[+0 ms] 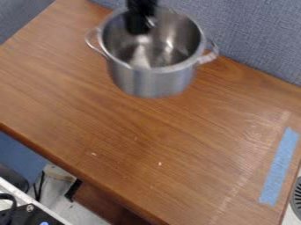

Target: Move the red object from the metal pot to the table

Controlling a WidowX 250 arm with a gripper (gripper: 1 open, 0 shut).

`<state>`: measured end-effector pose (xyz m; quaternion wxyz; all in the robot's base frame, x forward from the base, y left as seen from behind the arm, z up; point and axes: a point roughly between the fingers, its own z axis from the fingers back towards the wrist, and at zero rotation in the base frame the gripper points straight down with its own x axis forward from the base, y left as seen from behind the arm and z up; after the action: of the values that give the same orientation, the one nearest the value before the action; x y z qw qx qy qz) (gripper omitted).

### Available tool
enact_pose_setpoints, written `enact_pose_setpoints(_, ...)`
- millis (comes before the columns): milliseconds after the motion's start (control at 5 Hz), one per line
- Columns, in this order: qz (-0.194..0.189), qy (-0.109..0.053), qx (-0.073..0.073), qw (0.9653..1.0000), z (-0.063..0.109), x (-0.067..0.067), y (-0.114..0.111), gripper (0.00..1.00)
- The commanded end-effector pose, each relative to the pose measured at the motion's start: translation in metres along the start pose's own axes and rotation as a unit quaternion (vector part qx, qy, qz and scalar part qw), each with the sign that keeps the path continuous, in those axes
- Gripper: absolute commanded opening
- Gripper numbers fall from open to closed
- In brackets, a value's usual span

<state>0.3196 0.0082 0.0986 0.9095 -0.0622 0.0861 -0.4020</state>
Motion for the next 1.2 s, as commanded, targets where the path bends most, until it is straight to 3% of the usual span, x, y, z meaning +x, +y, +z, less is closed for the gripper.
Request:
enact_pose_setpoints(0, -0.052, -0.005, 0.032, 0.9981, 0.002, -0.010, -0.014, 0.00)
enact_pose_setpoints(200, -0.080, 0.007, 0.018, 0.9966, -0.013, -0.017, -0.017, 0.00)
enact_pose_setpoints(400, -0.206, 0.008, 0.021, 0.9782, -0.022, -0.009, -0.017, 0.00)
enact_pose_setpoints(600, -0.329, 0.007, 0.016, 0.9440, -0.024, 0.000, -0.018, 0.00)
enact_pose_setpoints(800, -0.371, 0.017, 0.020, 0.9282, -0.005, -0.005, -0.012, 0.00)
enact_pose_setpoints(1000, -0.405, -0.020, 0.025, 0.9137, 0.004, -0.018, -0.001, 0.00)
